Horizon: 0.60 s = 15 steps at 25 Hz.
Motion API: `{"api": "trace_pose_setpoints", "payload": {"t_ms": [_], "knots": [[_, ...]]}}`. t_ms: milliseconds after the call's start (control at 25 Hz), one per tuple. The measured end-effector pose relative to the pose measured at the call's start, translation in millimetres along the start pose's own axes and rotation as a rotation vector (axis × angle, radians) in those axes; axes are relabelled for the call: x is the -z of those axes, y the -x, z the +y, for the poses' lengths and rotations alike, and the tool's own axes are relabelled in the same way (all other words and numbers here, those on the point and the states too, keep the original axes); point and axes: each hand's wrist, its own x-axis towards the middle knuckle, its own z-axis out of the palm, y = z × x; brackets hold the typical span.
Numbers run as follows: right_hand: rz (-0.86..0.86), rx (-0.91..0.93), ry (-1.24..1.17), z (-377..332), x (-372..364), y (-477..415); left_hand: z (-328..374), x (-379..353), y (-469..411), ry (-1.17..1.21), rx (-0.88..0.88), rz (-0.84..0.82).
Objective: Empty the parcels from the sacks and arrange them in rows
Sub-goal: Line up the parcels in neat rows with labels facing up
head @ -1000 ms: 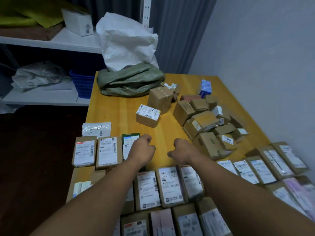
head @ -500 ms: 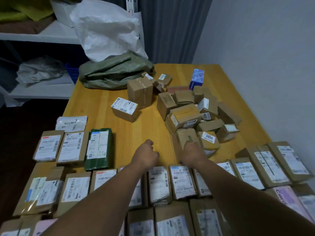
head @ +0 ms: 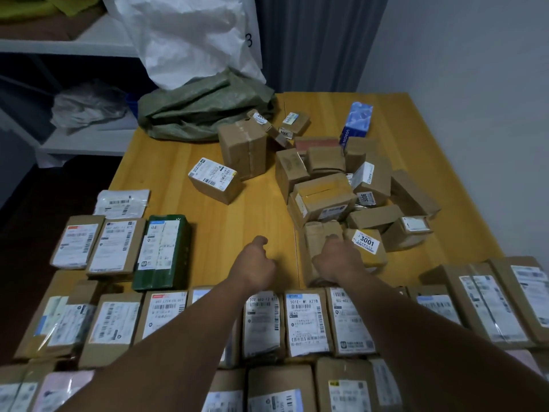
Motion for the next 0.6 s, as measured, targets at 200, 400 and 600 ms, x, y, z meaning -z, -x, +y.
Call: {"api": "trace_pose_setpoints", "payload": {"t_ms": [200,400,600], "knots": [[0.029,-0.053,0.111,6,-11,-7,-20,7,-2,0.040,0.099,0.020],[0.110,0.076,0.006,-8,-22,-9,-29,14,0,0.019,0.125,0.042],[0.075,0.085,-0.294,-22,-19,-7,-26,15,-2,0.015,0.138,0.049]]}}
